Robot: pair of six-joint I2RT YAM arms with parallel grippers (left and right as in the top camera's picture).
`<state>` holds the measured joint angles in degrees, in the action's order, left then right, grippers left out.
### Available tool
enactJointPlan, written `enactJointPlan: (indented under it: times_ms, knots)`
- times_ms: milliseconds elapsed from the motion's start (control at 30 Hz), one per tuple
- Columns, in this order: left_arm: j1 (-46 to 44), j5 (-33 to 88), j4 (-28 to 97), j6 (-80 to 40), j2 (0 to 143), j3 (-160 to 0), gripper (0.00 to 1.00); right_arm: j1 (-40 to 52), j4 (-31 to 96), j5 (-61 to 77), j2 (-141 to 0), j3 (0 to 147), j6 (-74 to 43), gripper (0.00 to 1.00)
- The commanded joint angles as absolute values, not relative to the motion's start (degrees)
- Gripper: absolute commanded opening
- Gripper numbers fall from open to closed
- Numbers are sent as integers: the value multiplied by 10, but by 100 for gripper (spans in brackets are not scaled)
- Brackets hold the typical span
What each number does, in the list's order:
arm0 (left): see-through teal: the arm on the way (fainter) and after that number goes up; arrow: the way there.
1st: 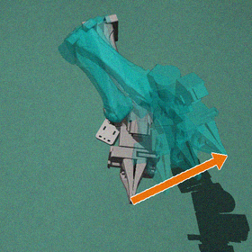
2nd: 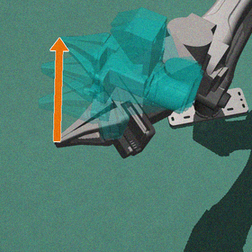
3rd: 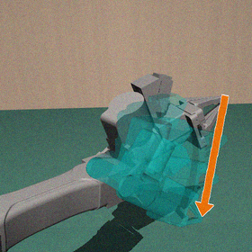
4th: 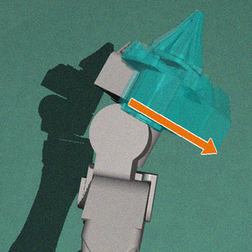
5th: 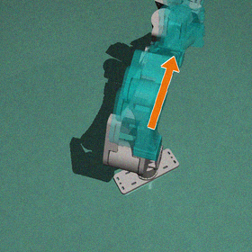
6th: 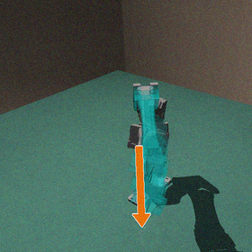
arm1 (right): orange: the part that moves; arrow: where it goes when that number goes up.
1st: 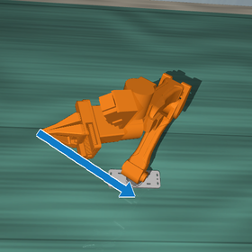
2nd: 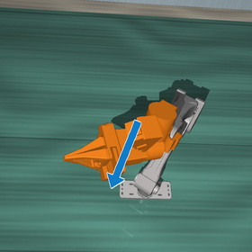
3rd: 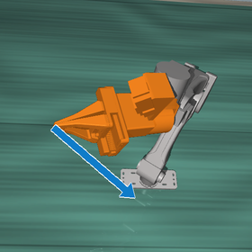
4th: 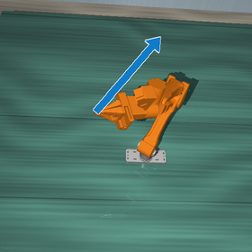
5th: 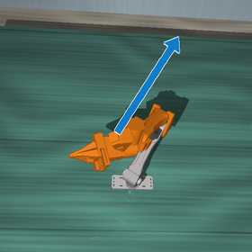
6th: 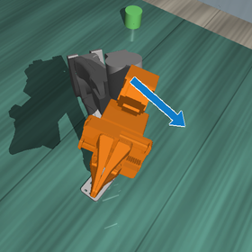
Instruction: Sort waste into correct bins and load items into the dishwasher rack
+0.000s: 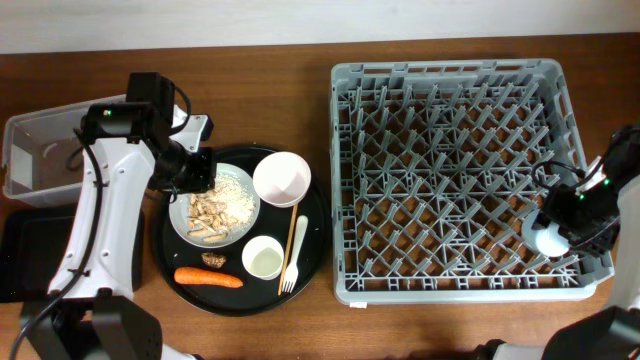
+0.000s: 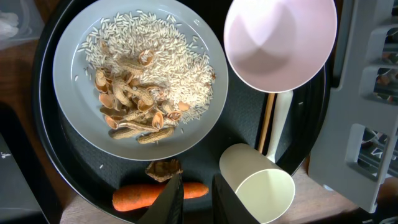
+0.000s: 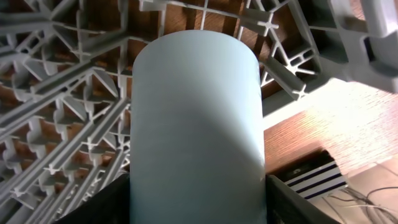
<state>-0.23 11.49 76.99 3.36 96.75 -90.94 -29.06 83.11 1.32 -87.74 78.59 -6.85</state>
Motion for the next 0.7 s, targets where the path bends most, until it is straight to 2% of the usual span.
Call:
enactJointPlan:
  times_ms: [0, 33, 100, 400, 500, 667]
  knots:
    - [-1, 111, 773, 28, 955, -911, 16, -293, 827, 6, -896, 798, -65, 80]
    - [-1, 111, 773, 28, 955, -911, 16, -293, 826, 6, -898, 798, -65, 93]
    - [-1, 111, 773, 28, 955, -911, 16, -293, 822, 10, -900, 798, -65, 99]
    - [-1, 111, 785, 28, 955, -911, 18, -292, 827, 95, -894, 798, -38, 99]
    - [-2, 111, 799, 28, 955, -910, 30, -279, 827, 164, -865, 798, 7, 99]
    - [-22, 127, 832, 28, 955, -899, 35, -218, 833, 193, -801, 798, 37, 99]
